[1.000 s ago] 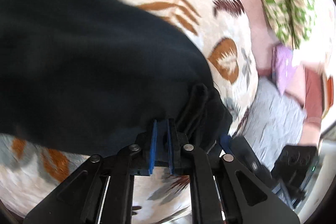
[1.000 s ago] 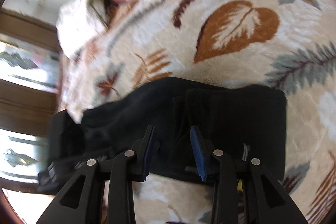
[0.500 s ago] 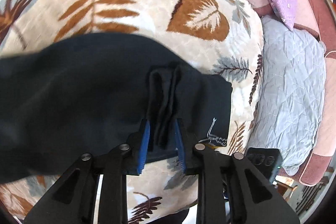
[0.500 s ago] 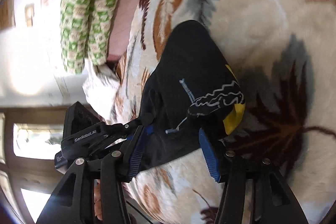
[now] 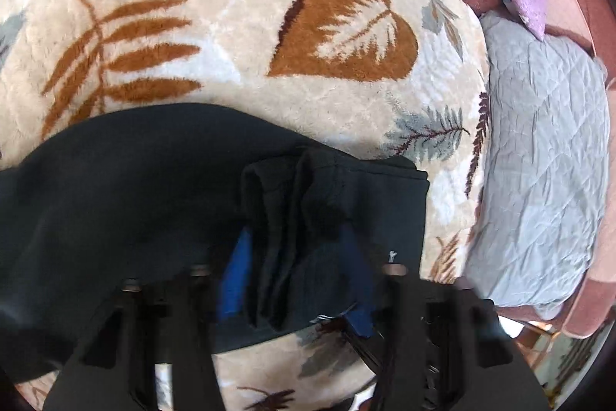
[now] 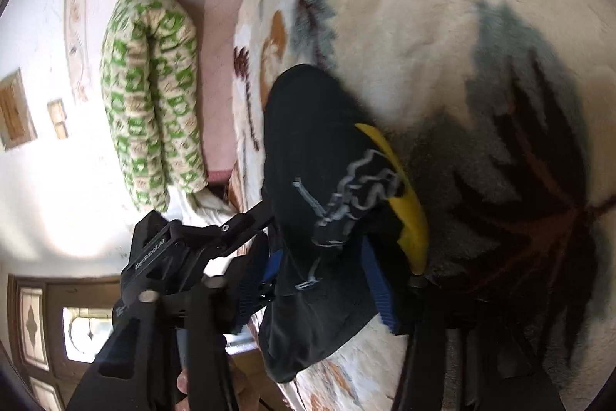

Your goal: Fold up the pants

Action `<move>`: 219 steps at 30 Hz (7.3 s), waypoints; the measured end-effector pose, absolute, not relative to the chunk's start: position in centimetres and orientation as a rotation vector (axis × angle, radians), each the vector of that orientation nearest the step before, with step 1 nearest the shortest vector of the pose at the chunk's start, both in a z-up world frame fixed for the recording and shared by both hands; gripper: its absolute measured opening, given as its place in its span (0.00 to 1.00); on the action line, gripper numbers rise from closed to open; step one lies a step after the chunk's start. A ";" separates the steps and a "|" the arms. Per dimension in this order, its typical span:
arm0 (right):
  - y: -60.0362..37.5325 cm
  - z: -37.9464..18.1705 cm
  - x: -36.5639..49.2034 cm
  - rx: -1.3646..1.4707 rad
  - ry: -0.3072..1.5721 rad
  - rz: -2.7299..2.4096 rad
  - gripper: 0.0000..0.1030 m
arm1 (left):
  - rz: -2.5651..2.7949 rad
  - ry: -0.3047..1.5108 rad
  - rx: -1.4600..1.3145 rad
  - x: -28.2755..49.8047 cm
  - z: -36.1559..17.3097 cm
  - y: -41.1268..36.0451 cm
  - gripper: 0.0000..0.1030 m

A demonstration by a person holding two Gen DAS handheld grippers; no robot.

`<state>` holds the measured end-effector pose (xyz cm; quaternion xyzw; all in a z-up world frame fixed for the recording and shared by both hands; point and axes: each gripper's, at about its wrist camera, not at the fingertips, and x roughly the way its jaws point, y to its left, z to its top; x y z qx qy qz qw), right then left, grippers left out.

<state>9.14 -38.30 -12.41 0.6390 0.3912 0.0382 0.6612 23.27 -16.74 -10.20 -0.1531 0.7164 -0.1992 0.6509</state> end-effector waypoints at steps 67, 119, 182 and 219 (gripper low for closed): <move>-17.0 -1.1 7.9 0.285 0.969 0.480 0.64 | -0.229 1.352 -0.362 14.5 -1.5 11.7 0.24; -6.8 -5.4 10.4 0.164 0.922 0.511 0.28 | -0.463 1.398 -1.021 21.7 -12.8 16.0 0.44; -38.8 -7.7 10.9 0.862 0.801 0.331 0.37 | -0.494 1.568 -0.435 22.6 -6.9 -23.5 0.27; -38.2 -3.2 14.3 0.375 1.110 0.378 0.37 | -0.552 1.507 -0.530 20.1 -2.1 -15.9 0.46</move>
